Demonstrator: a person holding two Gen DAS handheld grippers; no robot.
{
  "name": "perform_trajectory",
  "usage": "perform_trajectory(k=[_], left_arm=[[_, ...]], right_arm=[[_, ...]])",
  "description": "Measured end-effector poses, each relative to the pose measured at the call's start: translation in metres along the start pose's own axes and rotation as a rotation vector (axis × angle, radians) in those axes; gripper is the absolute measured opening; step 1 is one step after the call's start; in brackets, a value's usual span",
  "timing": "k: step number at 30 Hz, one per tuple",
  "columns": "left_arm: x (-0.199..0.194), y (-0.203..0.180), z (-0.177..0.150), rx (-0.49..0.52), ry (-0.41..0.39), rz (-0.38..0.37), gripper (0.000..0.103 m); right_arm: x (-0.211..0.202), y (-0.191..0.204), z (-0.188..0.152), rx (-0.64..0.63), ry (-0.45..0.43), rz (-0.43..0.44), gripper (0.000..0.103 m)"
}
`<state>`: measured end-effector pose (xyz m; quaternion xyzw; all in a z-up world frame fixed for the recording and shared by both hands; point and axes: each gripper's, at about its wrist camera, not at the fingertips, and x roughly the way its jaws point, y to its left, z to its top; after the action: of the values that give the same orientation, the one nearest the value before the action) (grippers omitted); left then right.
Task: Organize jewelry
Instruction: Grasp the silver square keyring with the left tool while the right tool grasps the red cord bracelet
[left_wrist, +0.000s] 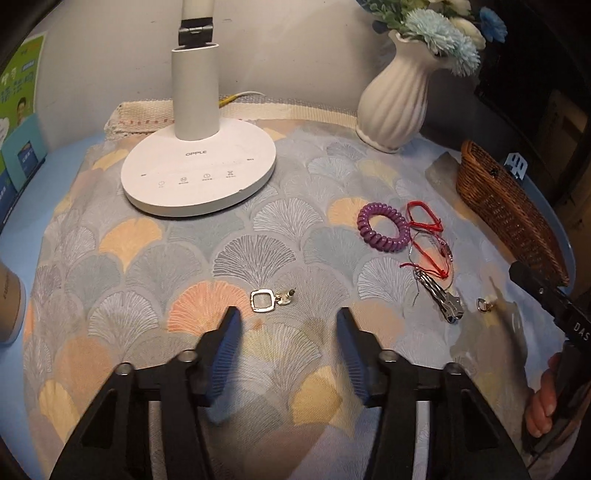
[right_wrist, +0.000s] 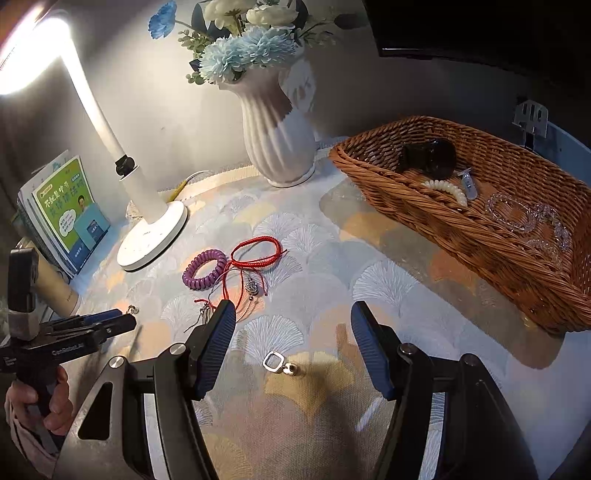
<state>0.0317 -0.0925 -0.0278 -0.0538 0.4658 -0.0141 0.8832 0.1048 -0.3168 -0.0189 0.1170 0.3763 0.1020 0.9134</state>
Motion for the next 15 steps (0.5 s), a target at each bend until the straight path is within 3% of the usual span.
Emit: perform_trajectory(k=[1,7,12,14,15], left_arm=[[0.003,-0.002,0.001,0.008,-0.001,0.011,0.026],[0.004,-0.002,0.000,0.027,-0.056,0.019,0.026],[0.008,-0.018,0.000,0.095,-0.083,0.097,0.025],[0.008,-0.020,0.000,0.105,-0.089,0.112,0.011],[0.007,-0.018,0.000,0.101,-0.091,0.111,0.010]], right_arm=[[0.000,0.000,0.000,0.001,0.001,0.002,0.067],[0.001,0.002,0.000,-0.011,0.003,0.000,0.067],[0.003,0.008,-0.001,-0.038,0.011,-0.018,0.067],[0.005,0.009,0.000,-0.050,0.022,-0.022,0.067],[0.008,0.010,0.001,-0.055,0.039,-0.017,0.067]])
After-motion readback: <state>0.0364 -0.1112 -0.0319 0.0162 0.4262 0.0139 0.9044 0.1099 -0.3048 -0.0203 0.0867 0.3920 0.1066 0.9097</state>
